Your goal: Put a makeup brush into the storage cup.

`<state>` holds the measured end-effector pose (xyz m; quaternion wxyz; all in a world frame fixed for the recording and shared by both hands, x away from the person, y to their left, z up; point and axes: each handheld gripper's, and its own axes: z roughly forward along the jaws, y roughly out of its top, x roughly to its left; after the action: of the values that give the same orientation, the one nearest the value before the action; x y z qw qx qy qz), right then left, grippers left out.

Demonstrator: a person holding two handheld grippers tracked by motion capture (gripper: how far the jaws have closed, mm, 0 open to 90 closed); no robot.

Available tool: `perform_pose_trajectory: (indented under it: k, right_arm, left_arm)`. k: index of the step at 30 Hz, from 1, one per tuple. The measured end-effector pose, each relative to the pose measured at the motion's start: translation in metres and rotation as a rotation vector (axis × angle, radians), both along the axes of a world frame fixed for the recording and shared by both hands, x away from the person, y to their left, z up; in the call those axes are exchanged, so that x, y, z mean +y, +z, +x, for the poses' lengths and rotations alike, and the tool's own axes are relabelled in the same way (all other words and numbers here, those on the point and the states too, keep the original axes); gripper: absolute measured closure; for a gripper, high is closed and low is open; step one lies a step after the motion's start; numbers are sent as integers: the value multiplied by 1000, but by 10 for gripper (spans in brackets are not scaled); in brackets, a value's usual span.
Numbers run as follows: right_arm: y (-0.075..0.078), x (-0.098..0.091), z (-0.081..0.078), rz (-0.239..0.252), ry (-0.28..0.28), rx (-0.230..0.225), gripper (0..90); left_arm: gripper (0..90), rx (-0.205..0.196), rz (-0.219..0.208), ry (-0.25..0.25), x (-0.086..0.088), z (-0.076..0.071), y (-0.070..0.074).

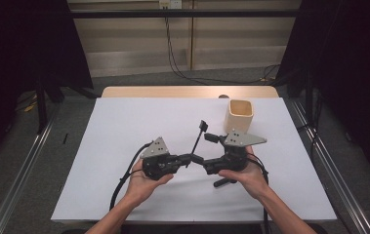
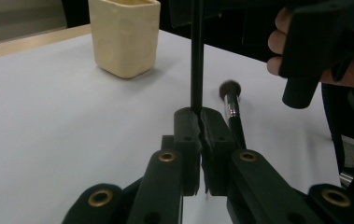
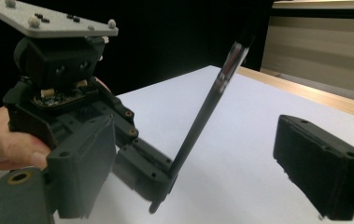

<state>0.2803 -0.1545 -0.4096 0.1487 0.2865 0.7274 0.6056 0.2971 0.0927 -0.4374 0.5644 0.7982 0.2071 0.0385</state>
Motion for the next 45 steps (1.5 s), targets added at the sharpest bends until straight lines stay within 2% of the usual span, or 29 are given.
perform_pose_trajectory:
  k: [6,9,10,15,21,26,28,31,34,41,45]
  right_arm:
    - [0,-2,3,8,-18,-9,239]
    - [0,-4,5,21,-7,18,331]
    - [-1,-5,6,23,-4,22,380]
    - [-3,-4,6,52,23,41,514]
    - [-3,-3,6,77,23,37,646]
    - [-4,-5,8,105,20,52,752]
    - [-4,-4,7,93,16,45,792]
    - [-5,-5,8,104,15,48,829]
    - [-5,-7,9,129,14,75,839]
    - [-5,-4,8,110,39,66,855]
    - [-5,-2,7,101,51,51,861]
  left_arm:
    - [862,4,8,-6,-2,0,-3]
    - [862,9,10,-4,-1,1,-4]
    - [862,11,12,-7,-1,1,-4]
    - [862,9,13,-15,-2,1,-6]
    - [862,14,31,-19,-2,1,-11]
    - [862,16,34,-26,-3,1,-12]
    - [862,14,35,-27,-4,1,-12]
    - [862,5,34,-21,-4,0,-12]
    - [861,4,32,-18,-4,0,-12]
    - [856,0,43,-24,-7,0,-15]
    - [853,0,36,-29,-7,0,-15]
